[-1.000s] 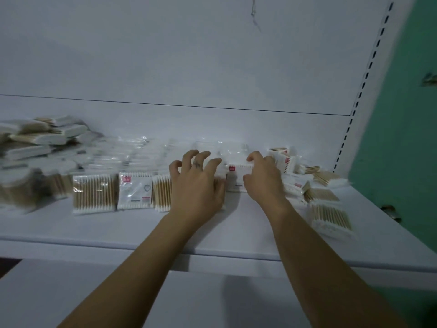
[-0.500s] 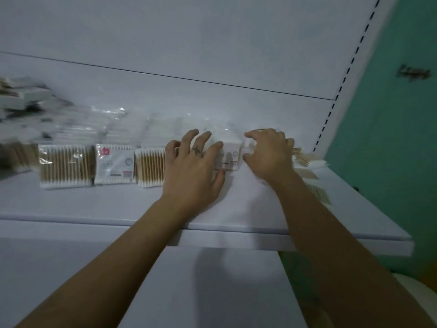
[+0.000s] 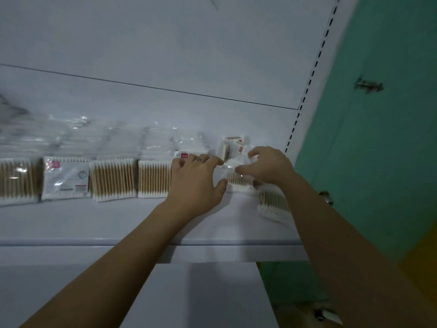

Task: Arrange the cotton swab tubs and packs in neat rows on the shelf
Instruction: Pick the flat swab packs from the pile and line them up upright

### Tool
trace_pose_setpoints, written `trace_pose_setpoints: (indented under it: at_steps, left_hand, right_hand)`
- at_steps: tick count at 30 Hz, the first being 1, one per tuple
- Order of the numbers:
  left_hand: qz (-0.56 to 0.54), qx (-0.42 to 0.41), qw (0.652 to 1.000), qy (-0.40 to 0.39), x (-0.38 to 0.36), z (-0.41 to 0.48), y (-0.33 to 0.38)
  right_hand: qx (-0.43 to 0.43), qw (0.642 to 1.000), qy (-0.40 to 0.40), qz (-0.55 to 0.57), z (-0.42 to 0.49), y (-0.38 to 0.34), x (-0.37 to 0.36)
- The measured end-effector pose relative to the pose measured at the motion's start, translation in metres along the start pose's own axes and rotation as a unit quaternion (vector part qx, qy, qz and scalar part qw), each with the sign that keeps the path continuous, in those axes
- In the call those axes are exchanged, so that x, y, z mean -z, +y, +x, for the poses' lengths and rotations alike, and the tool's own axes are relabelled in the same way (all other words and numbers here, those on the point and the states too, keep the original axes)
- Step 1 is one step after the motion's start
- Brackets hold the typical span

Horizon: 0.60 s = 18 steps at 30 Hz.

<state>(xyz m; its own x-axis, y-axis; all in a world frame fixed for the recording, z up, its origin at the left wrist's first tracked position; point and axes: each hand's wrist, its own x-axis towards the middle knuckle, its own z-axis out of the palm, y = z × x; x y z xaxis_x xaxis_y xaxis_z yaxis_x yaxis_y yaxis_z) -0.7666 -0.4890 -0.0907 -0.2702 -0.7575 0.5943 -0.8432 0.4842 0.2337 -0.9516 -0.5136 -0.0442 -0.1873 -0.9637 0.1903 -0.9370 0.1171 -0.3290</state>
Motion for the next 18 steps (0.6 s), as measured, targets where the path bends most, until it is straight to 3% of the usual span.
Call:
trace_pose_setpoints:
  at_steps: [2, 5, 10, 15, 18]
  left_hand:
    - [-0.013, 0.015, 1.0, 0.008, 0.002, 0.005, -0.001]
    - [-0.012, 0.027, 0.999, 0.042, 0.01, 0.01, 0.0]
    - [-0.026, 0.033, 0.997, 0.067, 0.027, 0.015, 0.0]
    - [-0.201, 0.042, 0.979, -0.015, 0.037, 0.016, 0.007]
    - [-0.2, 0.047, 0.978, 0.022, 0.042, 0.018, 0.001]
  right_hand:
    - [0.003, 0.991, 0.033, 0.127, -0.005, 0.005, 0.013]
    - [0.02, 0.967, -0.05, 0.25, -0.013, 0.005, 0.029]
    - [0.044, 0.938, -0.138, 0.316, -0.019, -0.012, 0.03]
    - [0.046, 0.883, -0.186, 0.429, -0.015, -0.039, 0.018]
    - [0.094, 0.905, -0.195, 0.367, -0.02, -0.052, 0.013]
